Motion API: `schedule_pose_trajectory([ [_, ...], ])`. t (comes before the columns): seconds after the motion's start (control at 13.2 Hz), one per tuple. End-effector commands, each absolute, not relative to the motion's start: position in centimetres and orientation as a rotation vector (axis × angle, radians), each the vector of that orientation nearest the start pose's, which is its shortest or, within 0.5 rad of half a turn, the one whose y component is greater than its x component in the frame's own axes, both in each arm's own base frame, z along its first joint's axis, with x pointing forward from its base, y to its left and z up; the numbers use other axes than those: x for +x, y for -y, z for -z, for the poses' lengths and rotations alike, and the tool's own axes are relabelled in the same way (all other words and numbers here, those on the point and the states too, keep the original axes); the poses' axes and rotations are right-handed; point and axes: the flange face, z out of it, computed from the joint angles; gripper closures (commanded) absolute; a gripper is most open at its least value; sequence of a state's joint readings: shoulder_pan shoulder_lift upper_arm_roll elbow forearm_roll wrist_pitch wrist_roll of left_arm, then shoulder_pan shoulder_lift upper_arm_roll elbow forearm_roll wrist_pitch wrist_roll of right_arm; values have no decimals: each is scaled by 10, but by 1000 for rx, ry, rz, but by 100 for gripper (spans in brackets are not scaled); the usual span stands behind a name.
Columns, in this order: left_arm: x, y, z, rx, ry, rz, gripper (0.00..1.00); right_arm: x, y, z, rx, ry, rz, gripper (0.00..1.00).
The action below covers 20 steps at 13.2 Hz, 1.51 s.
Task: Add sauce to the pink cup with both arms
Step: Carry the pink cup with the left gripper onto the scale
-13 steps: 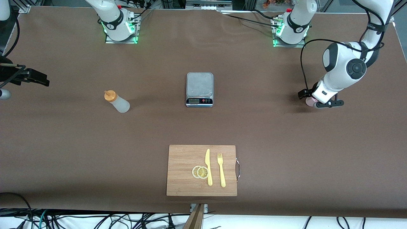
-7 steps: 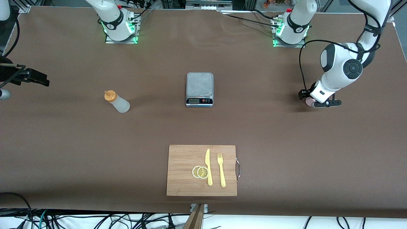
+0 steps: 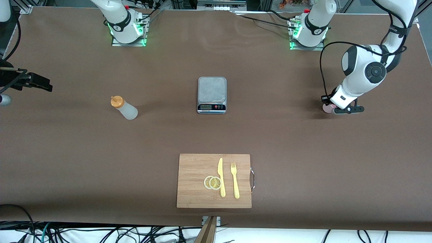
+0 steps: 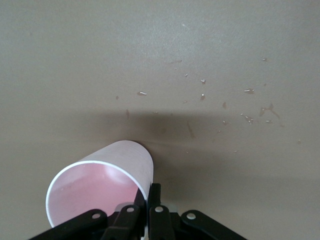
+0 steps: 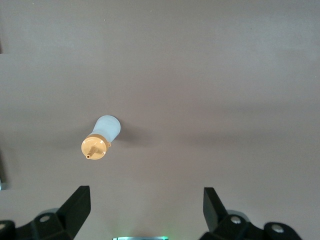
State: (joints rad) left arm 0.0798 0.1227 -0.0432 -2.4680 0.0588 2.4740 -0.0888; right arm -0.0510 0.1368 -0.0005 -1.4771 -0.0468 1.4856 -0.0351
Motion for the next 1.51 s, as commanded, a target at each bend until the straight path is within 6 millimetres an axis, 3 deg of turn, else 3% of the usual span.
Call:
schedule_pose_trajectory([
  [0.0, 482, 3, -272, -3087, 72, -213, 100, 587, 35, -589, -3164, -50, -191, 0],
  [0.3, 504, 105, -331, -3041, 197, -270, 100, 587, 35, -590, -3166, -50, -187, 0],
  [0.6, 481, 239, -354, -3099, 378, -256, 100, 588, 34, -589, -3155, -54, -181, 0],
  [1.06, 414, 436, -352, -3110, 573, -365, 100, 595, 27, -571, -3141, -36, -227, 0],
  [1.28, 395, 501, -334, -3074, 661, -333, 100, 595, 28, -570, -3140, -41, -227, 0],
  [1.43, 398, 525, -321, -3062, 695, -280, 100, 595, 30, -570, -3138, -46, -229, 0],
])
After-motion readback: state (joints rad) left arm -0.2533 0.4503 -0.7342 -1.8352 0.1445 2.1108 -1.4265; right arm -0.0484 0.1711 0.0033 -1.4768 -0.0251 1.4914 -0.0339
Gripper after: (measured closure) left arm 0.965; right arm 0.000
